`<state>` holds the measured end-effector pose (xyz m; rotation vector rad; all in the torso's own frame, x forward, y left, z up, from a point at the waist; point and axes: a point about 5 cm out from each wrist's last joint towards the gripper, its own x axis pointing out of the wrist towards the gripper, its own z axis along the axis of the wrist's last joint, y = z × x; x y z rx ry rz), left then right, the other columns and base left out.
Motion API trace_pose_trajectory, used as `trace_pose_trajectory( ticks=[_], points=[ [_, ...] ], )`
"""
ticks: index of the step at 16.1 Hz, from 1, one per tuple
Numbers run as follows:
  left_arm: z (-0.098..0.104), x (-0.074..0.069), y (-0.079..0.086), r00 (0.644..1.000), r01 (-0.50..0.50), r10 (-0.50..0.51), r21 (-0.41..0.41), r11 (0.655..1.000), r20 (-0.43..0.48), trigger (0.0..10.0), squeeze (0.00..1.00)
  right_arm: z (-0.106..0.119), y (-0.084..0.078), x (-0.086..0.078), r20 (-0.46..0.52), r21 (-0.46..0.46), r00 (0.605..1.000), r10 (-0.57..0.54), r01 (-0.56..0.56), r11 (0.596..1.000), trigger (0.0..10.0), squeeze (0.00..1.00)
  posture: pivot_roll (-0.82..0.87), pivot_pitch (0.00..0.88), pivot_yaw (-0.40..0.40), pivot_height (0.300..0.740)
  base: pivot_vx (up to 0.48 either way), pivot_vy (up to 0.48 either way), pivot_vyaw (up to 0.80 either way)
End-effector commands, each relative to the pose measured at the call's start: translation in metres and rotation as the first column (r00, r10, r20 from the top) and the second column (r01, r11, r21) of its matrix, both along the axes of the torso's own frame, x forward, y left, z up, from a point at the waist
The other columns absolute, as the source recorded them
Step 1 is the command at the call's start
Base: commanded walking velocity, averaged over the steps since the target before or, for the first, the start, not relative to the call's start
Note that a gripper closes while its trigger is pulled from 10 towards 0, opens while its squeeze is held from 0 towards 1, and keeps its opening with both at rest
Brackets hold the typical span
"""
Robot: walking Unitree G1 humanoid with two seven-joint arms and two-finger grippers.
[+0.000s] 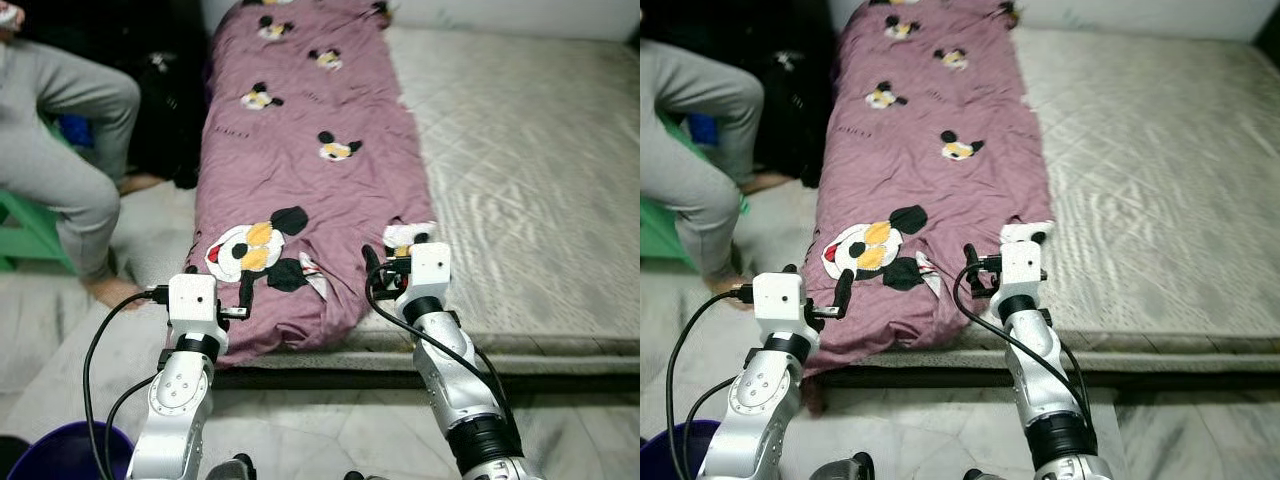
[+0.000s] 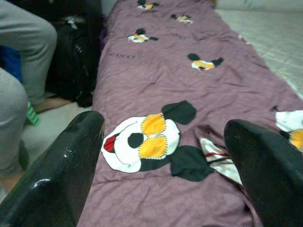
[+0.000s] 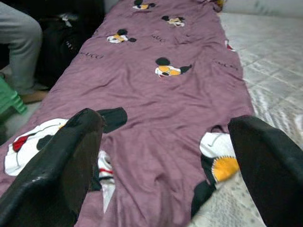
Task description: Clean up the room
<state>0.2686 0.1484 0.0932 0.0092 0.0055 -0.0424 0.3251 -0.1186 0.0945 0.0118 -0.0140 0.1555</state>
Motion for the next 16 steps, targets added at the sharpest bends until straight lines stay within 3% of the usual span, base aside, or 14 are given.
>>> trace_pose_trajectory(
  ticks=[1, 4, 10, 16],
  points=[
    [0.0009, -0.002, -0.0009, 1.0, 0.011, -0.012, 0.003, 1.0, 0.005, 10.0, 0.0, -0.0034, -0.0023, -0.0018, -0.011, 0.003, 1.0, -0.005, 0.005, 1.0, 10.0, 0.0, 0.04, 0.169, -0.049, 0.74, 0.337, 0.0, 0.0],
    [0.0012, -0.0024, -0.0008, 1.0, 0.007, -0.007, -0.003, 1.0, 0.008, 10.0, 0.0, -0.0029, -0.0026, -0.0016, -0.008, -0.001, 1.0, -0.006, 0.006, 1.0, 10.0, 0.0, 0.04, 0.169, -0.049, 0.74, 0.301, 0.0, 0.0],
    [0.0017, -0.0023, -0.0001, 1.0, -0.009, 0.009, -0.006, 1.0, 0.011, 10.0, 0.0, -0.0044, -0.004, -0.0022, -0.015, 0.0, 1.0, -0.016, 0.016, 1.0, 10.0, 0.0, 0.03, 0.175, -0.048, 0.74, 0.0, 0.0, 0.0],
    [0.0016, -0.0013, 0.0005, 1.0, -0.027, 0.027, -0.016, 1.0, 0.006, 10.0, 0.0, -0.0049, -0.0053, -0.0014, -0.02, -0.003, 1.0, -0.023, 0.022, 1.0, 10.0, 0.0, 0.04, 0.177, -0.046, 0.74, 0.0, 0.0, -0.64]
  ],
)
